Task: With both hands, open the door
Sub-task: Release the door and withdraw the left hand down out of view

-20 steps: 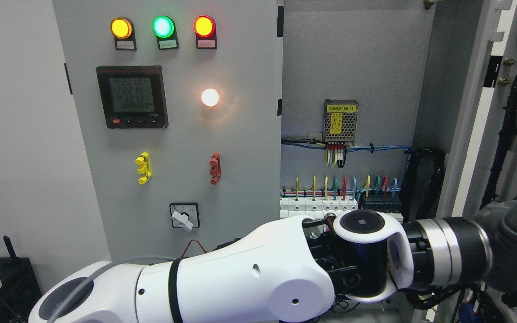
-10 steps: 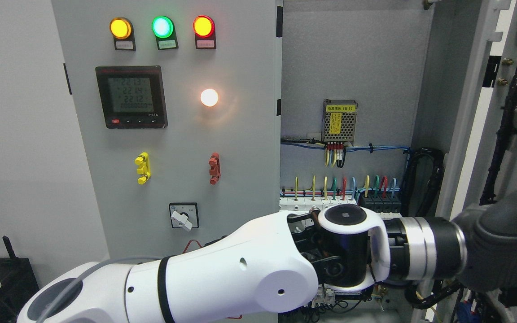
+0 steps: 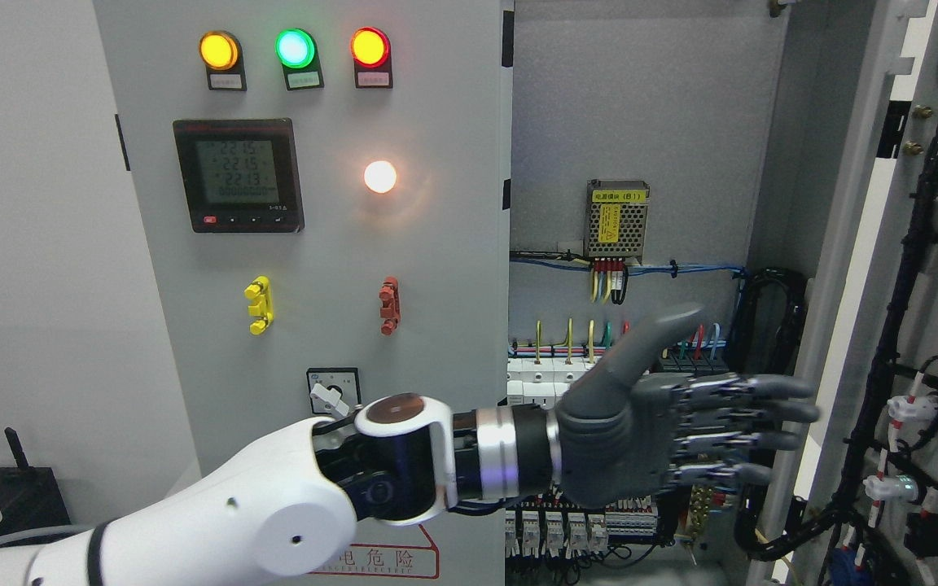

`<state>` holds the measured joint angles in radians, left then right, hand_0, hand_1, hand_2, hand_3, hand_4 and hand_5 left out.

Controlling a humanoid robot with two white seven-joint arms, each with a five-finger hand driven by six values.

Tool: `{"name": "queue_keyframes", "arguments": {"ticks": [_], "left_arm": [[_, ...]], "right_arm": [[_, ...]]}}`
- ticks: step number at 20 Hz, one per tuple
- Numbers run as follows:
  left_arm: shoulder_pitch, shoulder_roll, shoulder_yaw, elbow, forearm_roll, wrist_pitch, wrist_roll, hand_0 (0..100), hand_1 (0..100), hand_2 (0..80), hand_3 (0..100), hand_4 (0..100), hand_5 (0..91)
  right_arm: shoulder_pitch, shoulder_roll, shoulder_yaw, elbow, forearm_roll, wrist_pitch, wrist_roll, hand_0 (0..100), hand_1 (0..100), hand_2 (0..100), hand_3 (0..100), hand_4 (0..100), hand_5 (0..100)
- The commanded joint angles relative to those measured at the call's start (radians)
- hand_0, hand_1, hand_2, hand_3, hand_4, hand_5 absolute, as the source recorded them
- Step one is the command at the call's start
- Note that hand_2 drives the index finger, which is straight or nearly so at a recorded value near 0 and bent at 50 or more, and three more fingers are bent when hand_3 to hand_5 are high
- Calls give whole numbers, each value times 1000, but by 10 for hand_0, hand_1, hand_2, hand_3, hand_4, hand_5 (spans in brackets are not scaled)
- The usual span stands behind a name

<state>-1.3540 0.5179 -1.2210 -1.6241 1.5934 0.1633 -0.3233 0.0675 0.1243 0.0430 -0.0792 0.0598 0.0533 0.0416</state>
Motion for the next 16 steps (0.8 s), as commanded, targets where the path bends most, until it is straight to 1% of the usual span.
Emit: {"name": "queue_keyframes", "arguments": {"ticks": [1,4,7,9,11,13,15,16], "left_arm": [[209,585,83,-229,-35,1,-49,0,0,0,0,0,0],[365,704,139,-232,-111,-10,-183,0,0,0,0,0,0],[542,783,215,-215,-153,-43,-273,0,0,0,0,0,0],[634,804,230,-165,-194,-126,-293,0,0,0,0,0,0],[717,804,230,-91,-223,-230,-295,0,0,0,0,0,0],[788,803,232,-15,-256,-292,-296,0,0,0,0,0,0],[881,803,232,33,-286,-346,-296,0,0,0,0,0,0],[929,800,232,62,-306,-391,-295,0,0,0,0,0,0]], "right_arm": [[0,0,0,-1,0,0,0,384,0,0,0,0,0],[0,0,0,-1,0,0,0,385,0,0,0,0,0],[0,0,0,-1,0,0,0,384,0,0,0,0,0],[0,0,0,-1,0,0,0,384,0,0,0,0,0],[0,0,0,-1,0,0,0,384,0,0,0,0,0],[0,0,0,-1,0,0,0,385,0,0,0,0,0],[0,0,0,-1,0,0,0,385,0,0,0,0,0],[-1,0,0,-1,0,0,0,385,0,0,0,0,0]]}}
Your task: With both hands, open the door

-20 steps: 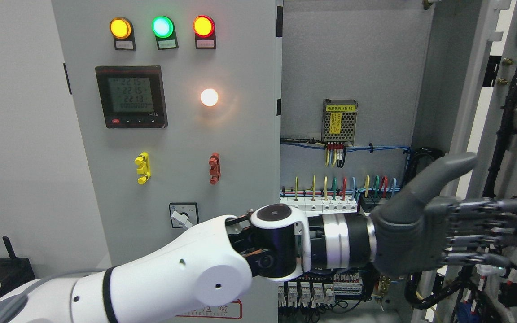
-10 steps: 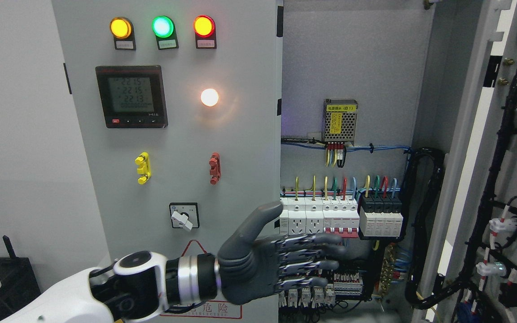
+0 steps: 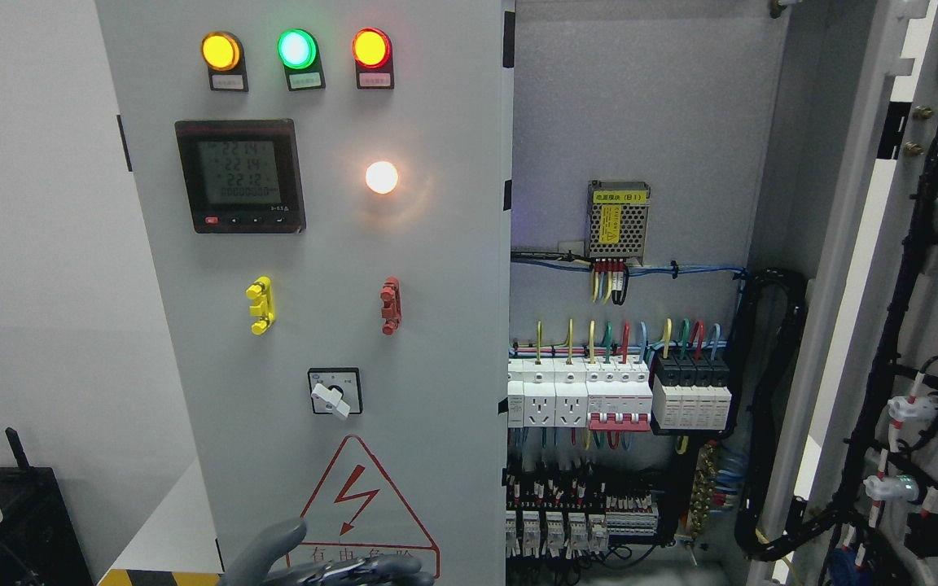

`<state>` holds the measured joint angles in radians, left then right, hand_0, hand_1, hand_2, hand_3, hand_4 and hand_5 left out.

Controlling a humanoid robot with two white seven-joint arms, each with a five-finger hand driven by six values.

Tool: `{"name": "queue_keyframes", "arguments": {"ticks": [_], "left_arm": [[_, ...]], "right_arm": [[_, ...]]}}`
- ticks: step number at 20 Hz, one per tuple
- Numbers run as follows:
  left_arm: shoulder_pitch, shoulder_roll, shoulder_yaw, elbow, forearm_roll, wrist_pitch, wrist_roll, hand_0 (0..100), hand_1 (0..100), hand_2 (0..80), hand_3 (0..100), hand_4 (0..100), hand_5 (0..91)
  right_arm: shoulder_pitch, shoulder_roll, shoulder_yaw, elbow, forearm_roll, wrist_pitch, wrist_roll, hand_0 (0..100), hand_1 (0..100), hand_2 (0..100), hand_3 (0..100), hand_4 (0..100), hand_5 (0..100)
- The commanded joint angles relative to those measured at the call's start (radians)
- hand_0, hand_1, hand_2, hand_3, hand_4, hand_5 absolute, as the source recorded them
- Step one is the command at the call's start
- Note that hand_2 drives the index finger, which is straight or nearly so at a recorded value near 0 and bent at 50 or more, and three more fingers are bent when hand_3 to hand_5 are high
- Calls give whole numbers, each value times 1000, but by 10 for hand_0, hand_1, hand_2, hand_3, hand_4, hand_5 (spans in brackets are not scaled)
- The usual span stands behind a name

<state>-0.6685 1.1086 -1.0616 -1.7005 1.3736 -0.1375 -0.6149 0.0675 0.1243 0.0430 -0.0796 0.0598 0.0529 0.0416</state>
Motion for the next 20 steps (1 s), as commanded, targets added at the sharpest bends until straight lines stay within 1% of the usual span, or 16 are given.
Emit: {"name": "queue_keyframes", "arguments": {"ticks": [1,3,5,6,7,8,9,12,13,14,16,18,20], "left_arm": [[294,200,72,168,-111,-141,-3,0,0,0,0,0,0],[401,165,72,218,-158,-239,-3,0,0,0,0,0,0],[510,98,84,309,-215,-344,-3,0,0,0,0,0,0],[576,45,110,370,-249,-408,-2,0,0,0,0,0,0],[648,-14,156,437,-290,-469,-2,0,0,0,0,0,0],[727,-74,225,505,-345,-515,-2,0,0,0,0,0,0],[813,-137,311,559,-413,-540,-2,0,0,0,0,0,0],[1066,-324,637,624,-681,-548,-3,0,0,0,0,0,0],[1142,-381,729,624,-770,-548,-3,0,0,0,0,0,0],[1202,-436,799,625,-854,-548,-2,0,0,0,0,0,0],[1260,-545,879,651,-989,-545,0,0,0,0,0,0,0],[1271,-643,937,729,-1085,-542,1,0,0,0,0,0,0],[1258,-735,991,849,-1162,-539,3,0,0,0,0,0,0]], "right_arm": [[0,0,0,0,0,1,0,385,0,0,0,0,0],[0,0,0,0,0,1,0,385,0,0,0,0,0],[0,0,0,0,0,1,0,385,0,0,0,0,0],[0,0,0,1,0,1,0,385,0,0,0,0,0],[0,0,0,1,0,1,0,385,0,0,0,0,0],[0,0,0,0,0,1,0,385,0,0,0,0,0],[0,0,0,0,0,1,0,385,0,0,0,0,0],[0,0,0,0,0,1,0,385,0,0,0,0,0],[0,0,0,0,0,1,0,385,0,0,0,0,0],[0,0,0,1,0,1,0,385,0,0,0,0,0],[0,0,0,0,0,1,0,385,0,0,0,0,0],[0,0,0,1,0,1,0,385,0,0,0,0,0],[0,0,0,1,0,1,0,385,0,0,0,0,0]]}}
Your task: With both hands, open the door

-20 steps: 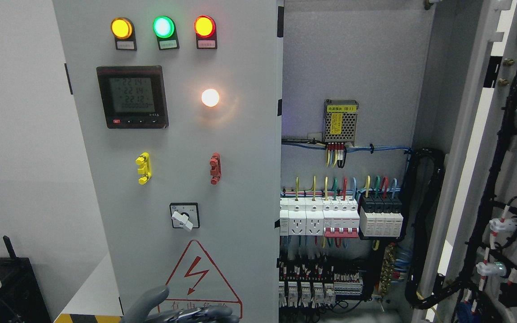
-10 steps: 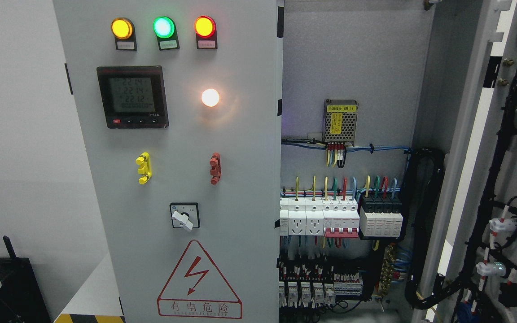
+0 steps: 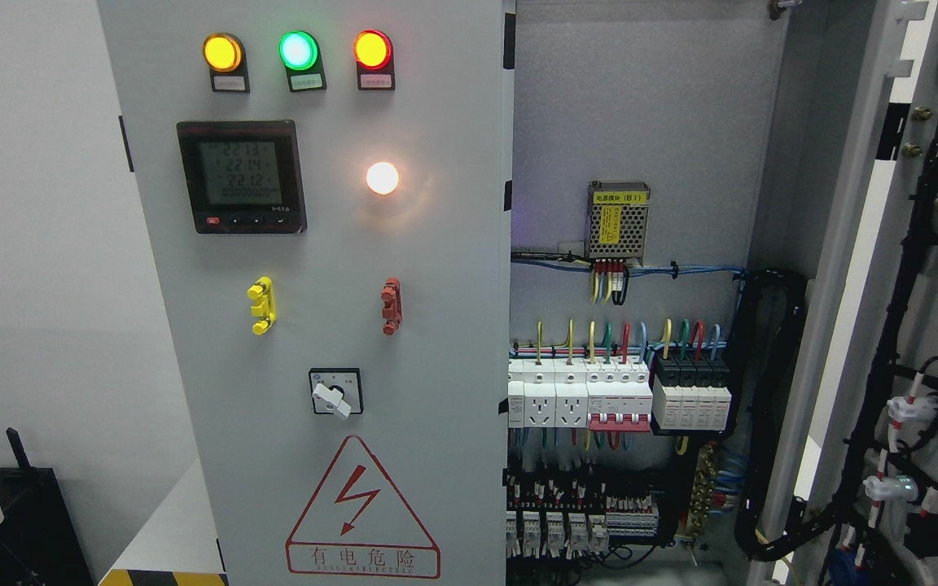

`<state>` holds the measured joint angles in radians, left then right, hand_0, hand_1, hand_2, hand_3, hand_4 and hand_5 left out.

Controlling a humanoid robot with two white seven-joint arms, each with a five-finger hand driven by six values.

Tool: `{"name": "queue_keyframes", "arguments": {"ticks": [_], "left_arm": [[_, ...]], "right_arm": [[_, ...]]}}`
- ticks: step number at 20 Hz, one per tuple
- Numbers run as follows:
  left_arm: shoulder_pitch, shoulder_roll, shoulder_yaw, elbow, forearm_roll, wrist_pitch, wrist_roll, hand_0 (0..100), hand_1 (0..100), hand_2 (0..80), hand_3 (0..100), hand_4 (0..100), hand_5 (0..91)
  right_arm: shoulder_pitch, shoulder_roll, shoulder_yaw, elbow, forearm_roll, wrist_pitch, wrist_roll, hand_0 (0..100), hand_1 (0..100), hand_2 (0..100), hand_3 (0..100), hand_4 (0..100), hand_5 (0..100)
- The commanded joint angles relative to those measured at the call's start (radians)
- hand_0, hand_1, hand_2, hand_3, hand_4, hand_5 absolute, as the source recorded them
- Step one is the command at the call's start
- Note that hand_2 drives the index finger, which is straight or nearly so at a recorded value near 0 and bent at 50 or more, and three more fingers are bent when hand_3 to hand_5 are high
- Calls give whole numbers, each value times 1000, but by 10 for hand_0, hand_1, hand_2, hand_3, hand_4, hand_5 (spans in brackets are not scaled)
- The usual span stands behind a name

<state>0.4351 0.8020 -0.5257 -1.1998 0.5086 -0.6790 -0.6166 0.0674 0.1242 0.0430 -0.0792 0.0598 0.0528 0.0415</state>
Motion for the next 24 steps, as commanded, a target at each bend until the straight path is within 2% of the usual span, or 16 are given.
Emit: {"name": "queue_keyframes", "arguments": {"ticks": [1,3,6,10,11,14,17,21,24], "left_arm": [[139,-473,473,409,-335,2,6,0,0,0,0,0,0],[93,-535,480,536,-387,4,27,0,0,0,0,0,0],[63,-598,469,678,-392,12,119,0,0,0,0,0,0],[-22,-701,486,911,-392,31,152,0,0,0,0,0,0],[-66,-725,492,986,-390,60,153,0,0,0,0,0,0],[-246,-783,591,1224,-390,208,155,0,0,0,0,0,0],[-364,-799,613,1313,-389,300,164,0,0,0,0,0,0],[-469,-791,671,1401,-392,396,244,0,0,0,0,0,0],[-490,-787,665,1419,-393,446,253,0,0,0,0,0,0]], "right_arm": [[0,0,0,-1,0,1,0,385,0,0,0,0,0],[0,0,0,1,0,1,0,385,0,0,0,0,0],[0,0,0,1,0,1,0,385,0,0,0,0,0],[0,0,0,1,0,1,0,385,0,0,0,0,0],[0,0,0,1,0,1,0,385,0,0,0,0,0],[0,0,0,-1,0,1,0,385,0,0,0,0,0],[0,-3,-3,-1,0,1,0,385,0,0,0,0,0],[-1,0,-3,-1,0,1,0,385,0,0,0,0,0],[0,-5,-3,-37,0,1,0,385,0,0,0,0,0]]}}
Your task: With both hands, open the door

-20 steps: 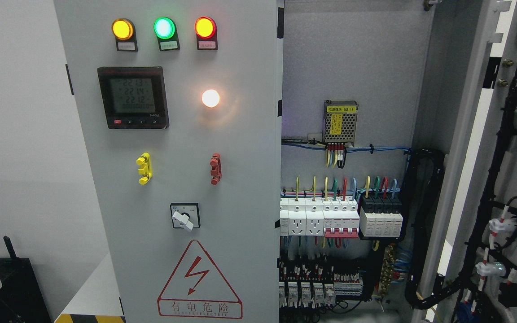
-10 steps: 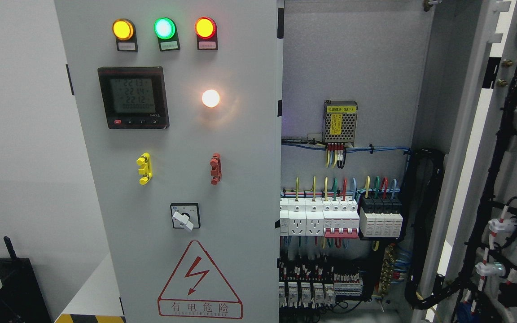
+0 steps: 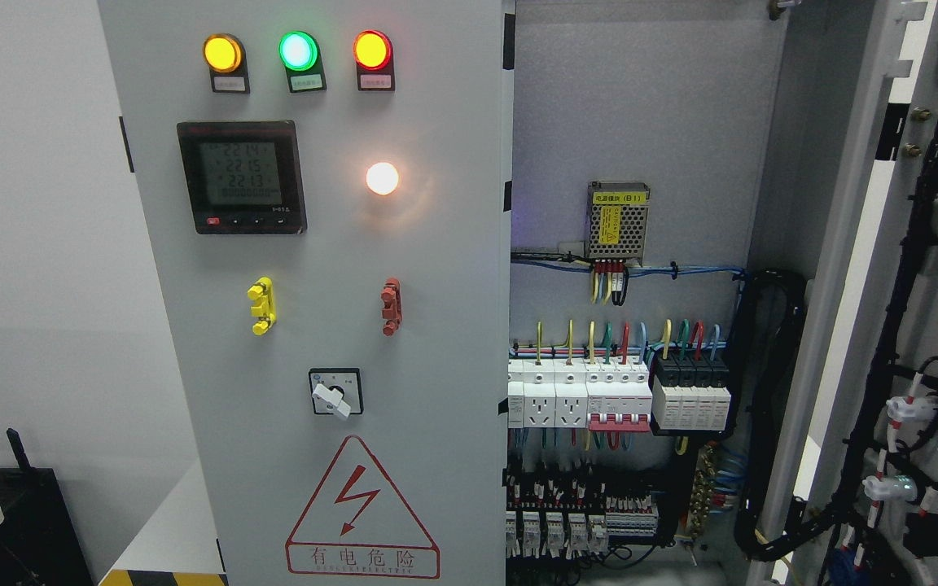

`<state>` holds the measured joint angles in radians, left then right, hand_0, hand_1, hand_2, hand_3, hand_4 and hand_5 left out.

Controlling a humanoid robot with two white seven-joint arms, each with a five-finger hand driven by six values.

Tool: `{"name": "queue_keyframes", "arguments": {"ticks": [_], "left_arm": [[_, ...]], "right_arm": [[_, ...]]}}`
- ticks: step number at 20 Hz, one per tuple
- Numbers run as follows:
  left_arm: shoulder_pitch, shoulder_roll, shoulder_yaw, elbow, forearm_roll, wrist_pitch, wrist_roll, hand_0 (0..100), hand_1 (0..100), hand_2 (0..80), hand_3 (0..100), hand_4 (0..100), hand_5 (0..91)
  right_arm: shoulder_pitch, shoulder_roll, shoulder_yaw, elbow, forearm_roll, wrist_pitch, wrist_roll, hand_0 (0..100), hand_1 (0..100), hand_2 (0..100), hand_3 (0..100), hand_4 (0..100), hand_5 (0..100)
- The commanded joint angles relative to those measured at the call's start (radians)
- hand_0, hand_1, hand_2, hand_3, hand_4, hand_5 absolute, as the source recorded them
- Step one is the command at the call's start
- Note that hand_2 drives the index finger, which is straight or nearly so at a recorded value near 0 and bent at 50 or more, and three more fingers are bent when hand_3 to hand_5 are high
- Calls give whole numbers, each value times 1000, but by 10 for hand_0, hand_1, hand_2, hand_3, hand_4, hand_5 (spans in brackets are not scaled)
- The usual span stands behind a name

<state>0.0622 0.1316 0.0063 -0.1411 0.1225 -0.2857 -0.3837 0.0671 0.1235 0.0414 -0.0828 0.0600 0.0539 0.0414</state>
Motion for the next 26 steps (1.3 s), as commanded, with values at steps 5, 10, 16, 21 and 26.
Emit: {"name": "queue_keyframes", "arguments": {"ticks": [5,10,16,21,26], "left_arm": [[-64,-129,130,345,-24,62,32,0,0,0,0,0,0],[-28,-152,123,313,-64,86,34,0,0,0,0,0,0],[-28,-153,110,313,-66,155,84,0,0,0,0,0,0],[-36,-149,110,313,-66,160,88,0,0,0,0,0,0],[-35,-148,75,269,-66,152,98,0,0,0,0,0,0]], "right_arm": [[32,-42,-2,-219,-2,-2,-2,384,0,0,0,0,0],[175,-99,-2,-565,-3,-3,0,384,0,0,0,0,0],[356,-110,17,-866,-3,-5,0,385,0,0,0,0,0],[528,-148,110,-1151,-3,-26,0,385,0,0,0,0,0],[693,-223,133,-1434,-8,-141,-2,384,0,0,0,0,0]]}}
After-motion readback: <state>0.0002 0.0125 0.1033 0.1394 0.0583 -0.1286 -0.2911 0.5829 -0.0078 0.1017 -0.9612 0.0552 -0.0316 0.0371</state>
